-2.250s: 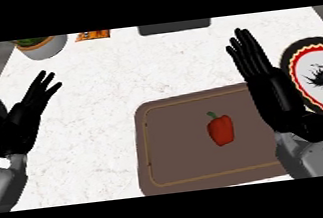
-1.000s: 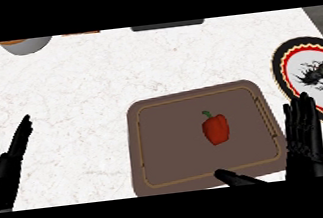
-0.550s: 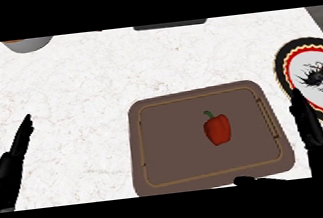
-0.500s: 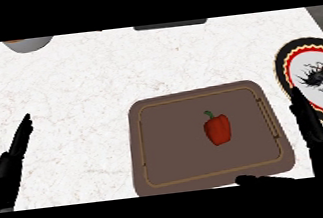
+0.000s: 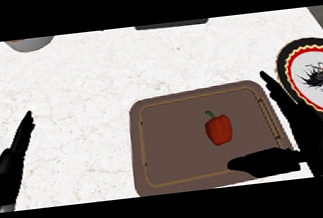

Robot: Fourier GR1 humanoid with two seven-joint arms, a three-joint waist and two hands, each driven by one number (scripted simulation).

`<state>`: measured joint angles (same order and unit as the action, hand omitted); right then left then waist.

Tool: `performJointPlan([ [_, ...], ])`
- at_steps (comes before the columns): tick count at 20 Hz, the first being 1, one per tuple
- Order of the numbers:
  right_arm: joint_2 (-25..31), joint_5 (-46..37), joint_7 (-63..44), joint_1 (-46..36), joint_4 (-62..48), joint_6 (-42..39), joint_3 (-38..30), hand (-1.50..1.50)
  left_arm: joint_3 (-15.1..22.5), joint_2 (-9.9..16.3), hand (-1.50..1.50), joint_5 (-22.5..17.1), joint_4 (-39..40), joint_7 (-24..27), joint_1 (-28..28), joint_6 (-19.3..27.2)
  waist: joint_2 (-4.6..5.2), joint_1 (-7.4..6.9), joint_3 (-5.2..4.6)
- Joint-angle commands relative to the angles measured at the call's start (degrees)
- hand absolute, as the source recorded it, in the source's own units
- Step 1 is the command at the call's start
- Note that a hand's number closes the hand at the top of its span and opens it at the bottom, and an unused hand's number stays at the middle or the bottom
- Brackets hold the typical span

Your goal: Pick the bell pepper from the tray and place it in the plate

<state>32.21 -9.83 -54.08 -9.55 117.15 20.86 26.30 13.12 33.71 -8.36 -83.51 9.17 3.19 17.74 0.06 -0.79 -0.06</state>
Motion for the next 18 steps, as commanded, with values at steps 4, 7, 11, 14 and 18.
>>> performJointPlan([
  [4,0.1,3.1,-0.6,-2.0,-6.3,-10.6,2.1,-1.5,-3.0,0.3,0.0,-0.4,1.1,-0.1,0.6,-2.8,-0.04,0.35,0.06],
  [7,-2.2,3.2,2.6,-3.3,-12.0,-13.3,1.2,-1.5,-2.4,-1.1,0.0,1.9,-3.7,0.1,4.1,-1.3,-0.06,0.16,0.08],
  [11,-6.8,1.6,2.1,-5.5,-14.9,-16.3,-0.1,-1.5,-4.5,-1.1,0.0,3.3,-3.7,-0.8,3.1,-4.3,-0.08,0.4,0.07],
  [14,-6.3,5.3,7.4,-6.3,-19.9,-21.2,-5.0,-1.5,-6.0,-2.6,0.0,3.4,-2.3,-1.4,2.9,-4.8,-0.04,0.41,0.08],
  [18,-11.2,1.9,7.2,-5.8,-21.0,-22.6,-3.0,-1.5,-5.7,-6.7,0.0,6.9,2.2,-1.0,-1.4,-4.8,-0.03,0.67,0.06],
])
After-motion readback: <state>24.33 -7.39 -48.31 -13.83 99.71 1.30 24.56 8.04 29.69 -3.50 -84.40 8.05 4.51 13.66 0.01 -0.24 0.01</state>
